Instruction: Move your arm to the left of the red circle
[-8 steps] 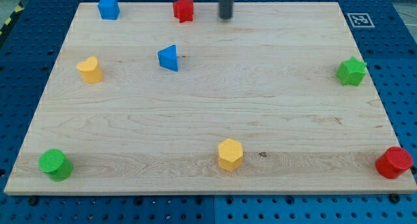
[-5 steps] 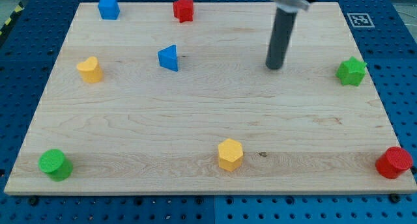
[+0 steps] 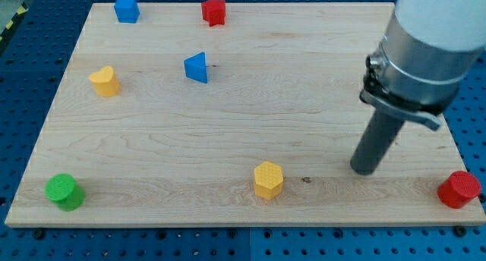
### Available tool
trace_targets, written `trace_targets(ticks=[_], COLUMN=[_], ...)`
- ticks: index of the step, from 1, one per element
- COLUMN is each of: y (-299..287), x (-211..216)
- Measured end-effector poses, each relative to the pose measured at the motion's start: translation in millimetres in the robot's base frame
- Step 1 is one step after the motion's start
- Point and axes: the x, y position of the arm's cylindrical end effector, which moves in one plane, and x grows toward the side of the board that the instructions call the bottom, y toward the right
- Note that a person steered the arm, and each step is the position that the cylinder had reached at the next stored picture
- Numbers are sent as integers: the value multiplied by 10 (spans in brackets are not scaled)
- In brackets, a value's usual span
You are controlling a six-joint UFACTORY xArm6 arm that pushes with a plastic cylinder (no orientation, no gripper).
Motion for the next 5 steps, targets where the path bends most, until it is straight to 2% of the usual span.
trace_targets(ticks=[2,5], y=[573,764], x=[500,523])
